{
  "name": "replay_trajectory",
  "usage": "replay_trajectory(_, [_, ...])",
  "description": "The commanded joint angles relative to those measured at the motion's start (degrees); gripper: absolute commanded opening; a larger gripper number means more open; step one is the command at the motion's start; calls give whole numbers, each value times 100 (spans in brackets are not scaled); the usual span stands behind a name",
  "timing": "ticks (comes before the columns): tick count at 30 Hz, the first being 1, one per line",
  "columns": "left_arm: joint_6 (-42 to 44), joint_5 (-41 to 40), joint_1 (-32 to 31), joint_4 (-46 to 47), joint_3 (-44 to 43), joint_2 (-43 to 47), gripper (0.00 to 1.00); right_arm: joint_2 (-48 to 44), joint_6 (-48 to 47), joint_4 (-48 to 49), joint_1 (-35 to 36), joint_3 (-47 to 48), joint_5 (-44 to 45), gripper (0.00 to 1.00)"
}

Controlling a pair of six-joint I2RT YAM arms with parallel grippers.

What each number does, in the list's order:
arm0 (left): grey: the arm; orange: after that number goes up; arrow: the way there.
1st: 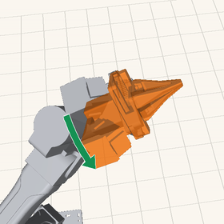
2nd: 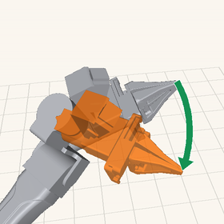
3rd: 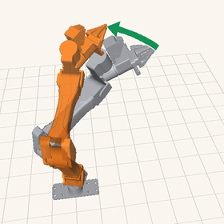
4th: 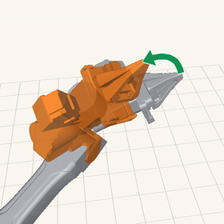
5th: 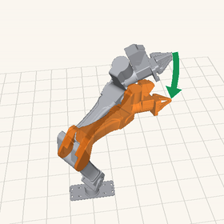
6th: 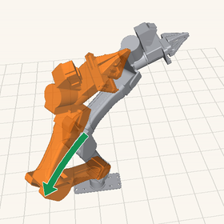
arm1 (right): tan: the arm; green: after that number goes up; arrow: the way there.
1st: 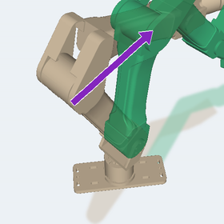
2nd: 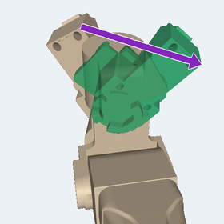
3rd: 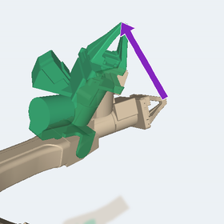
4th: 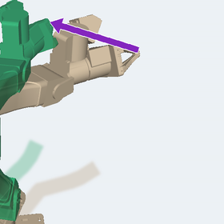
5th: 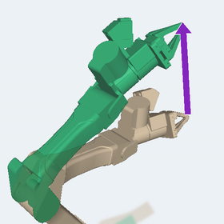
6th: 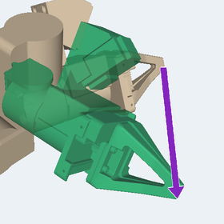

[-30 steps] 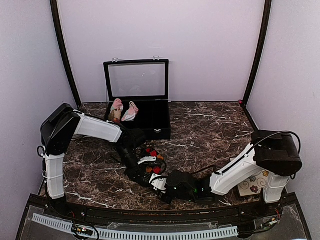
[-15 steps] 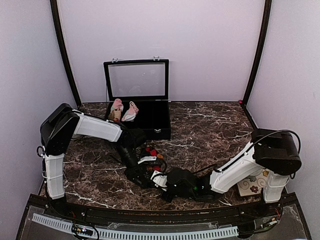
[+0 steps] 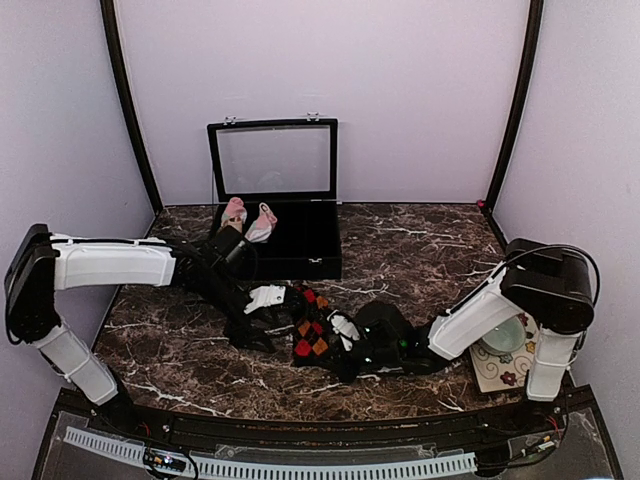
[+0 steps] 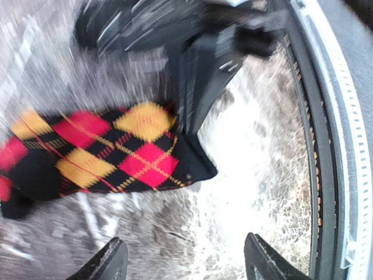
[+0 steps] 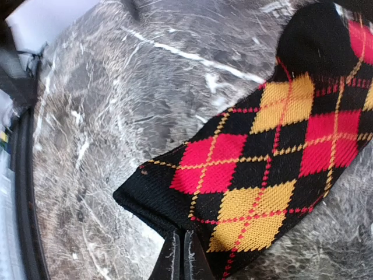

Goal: Roll the socks
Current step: Pick up the sock from the center of the board.

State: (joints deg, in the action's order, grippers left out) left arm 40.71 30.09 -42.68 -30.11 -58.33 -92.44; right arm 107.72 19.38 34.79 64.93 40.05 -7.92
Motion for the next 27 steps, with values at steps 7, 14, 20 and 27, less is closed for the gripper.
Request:
replay_trajectory(7, [728, 242, -301, 253, 382, 303, 69, 350, 1970, -1030, -519, 703, -2022, 0])
replay_trajectory(14, [656, 252, -464, 535, 460, 217, 64, 729, 2537, -2366, -571, 1377, -2118, 0])
replay_trajectory(20, [764, -94, -802, 853, 743, 241, 62, 769, 3213, -2601, -740, 1505, -2266, 0])
replay_trajectory(27, [763, -856, -839, 1411, 846, 20, 63, 749, 3627, -2278, -832, 1495, -2649, 0])
